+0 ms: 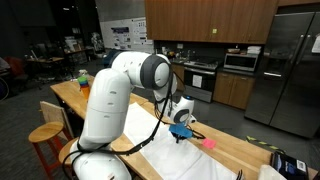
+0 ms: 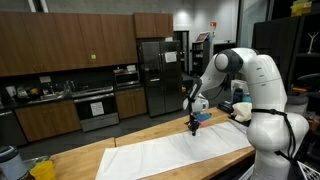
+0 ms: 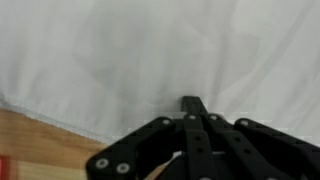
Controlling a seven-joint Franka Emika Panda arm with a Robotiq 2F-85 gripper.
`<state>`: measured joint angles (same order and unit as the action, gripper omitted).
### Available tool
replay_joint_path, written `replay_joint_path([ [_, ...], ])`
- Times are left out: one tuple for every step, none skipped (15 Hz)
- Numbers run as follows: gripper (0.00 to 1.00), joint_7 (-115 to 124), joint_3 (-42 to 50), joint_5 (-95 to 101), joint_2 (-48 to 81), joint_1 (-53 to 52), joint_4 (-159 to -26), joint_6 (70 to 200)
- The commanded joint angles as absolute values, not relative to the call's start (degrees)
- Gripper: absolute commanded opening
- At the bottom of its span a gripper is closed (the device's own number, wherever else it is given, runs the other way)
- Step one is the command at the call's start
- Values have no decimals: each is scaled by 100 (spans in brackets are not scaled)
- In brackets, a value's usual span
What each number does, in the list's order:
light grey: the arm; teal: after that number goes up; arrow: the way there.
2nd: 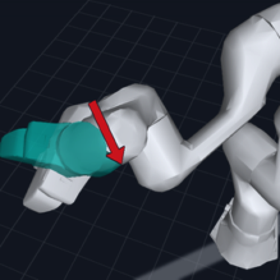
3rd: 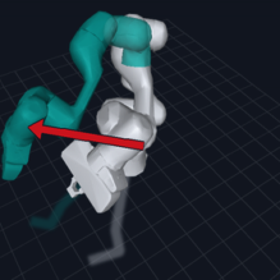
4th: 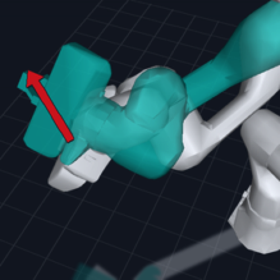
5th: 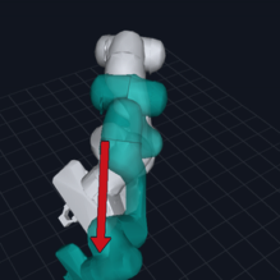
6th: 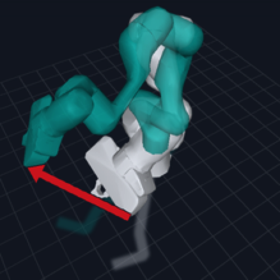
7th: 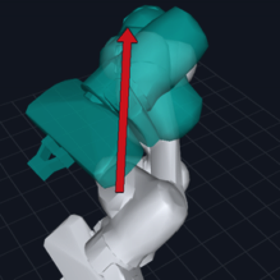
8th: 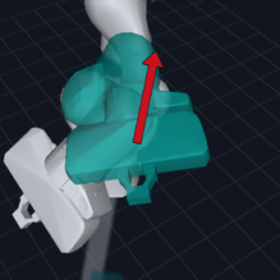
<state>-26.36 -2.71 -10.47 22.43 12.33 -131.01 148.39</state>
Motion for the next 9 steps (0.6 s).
replay_joint_path([
  [0, -2614, -298, -1021, 2243, 1260, -13095, 14830],
  [0, -2614, -298, -1021, 2242, 1260, -13095, 14830],
  [0, -2614, -298, -1021, 2243, 1260, -13095, 14830],
  [0, -2614, -298, -1021, 2243, 1260, -13095, 14830],
  [0, -2614, -298, -1021, 2242, 1260, -13095, 14830],
  [0, -2614, -298, -1021, 2243, 1260, -13095, 14830],
  [0, -2614, -298, -1021, 2242, 1260, -13095, 14830],
  [0, -2614, -298, -1021, 2242, 1260, -13095, 14830],
  [0, -2614, -298, -1021, 2242, 1260, -13095, 14830],
])
